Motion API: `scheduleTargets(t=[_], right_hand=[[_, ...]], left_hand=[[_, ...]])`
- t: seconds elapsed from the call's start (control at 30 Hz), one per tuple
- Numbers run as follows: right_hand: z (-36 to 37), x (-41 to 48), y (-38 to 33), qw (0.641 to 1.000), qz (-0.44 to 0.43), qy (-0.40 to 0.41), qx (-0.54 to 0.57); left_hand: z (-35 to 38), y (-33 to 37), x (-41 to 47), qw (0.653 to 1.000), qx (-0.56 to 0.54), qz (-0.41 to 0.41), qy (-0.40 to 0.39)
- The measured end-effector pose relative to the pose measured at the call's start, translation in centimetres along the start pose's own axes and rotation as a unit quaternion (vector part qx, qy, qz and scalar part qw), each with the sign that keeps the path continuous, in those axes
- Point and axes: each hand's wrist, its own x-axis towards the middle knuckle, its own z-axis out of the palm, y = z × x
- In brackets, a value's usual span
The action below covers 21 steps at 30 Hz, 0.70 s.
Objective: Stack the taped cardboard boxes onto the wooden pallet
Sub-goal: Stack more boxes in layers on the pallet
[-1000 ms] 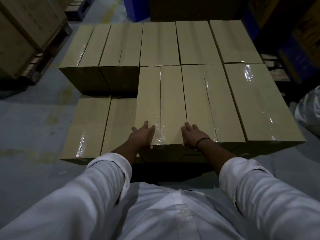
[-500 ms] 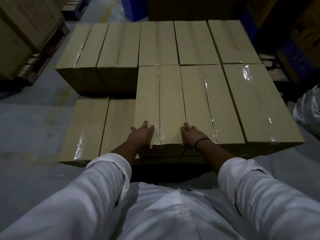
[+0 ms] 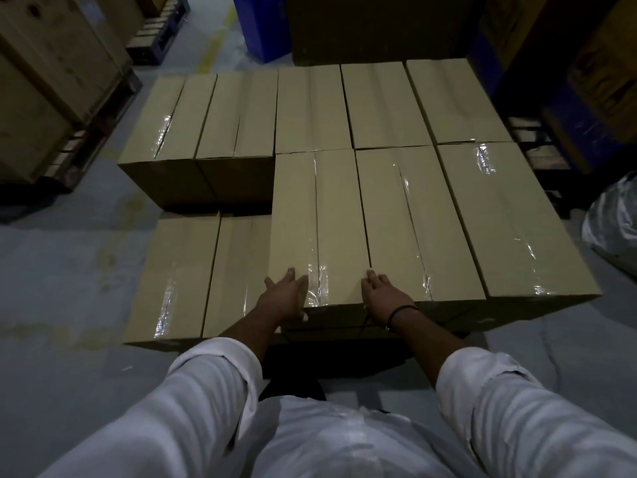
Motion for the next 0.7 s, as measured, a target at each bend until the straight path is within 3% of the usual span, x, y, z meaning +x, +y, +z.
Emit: scheduleTargets(t=[0.27,0.7], right_hand=[[-1.8,-2.3,-1.1,0.999,-0.007,0.018,0.030],[-6.9,-9.8,0.2,0.973,0.059,0.176,0.138]], left_hand=[[0.0,1.6,-2.4,0.998,-0.033,0.004,0.049],[-5.0,9.9,-7.0,0.978,-0.027,0.085,0.186]])
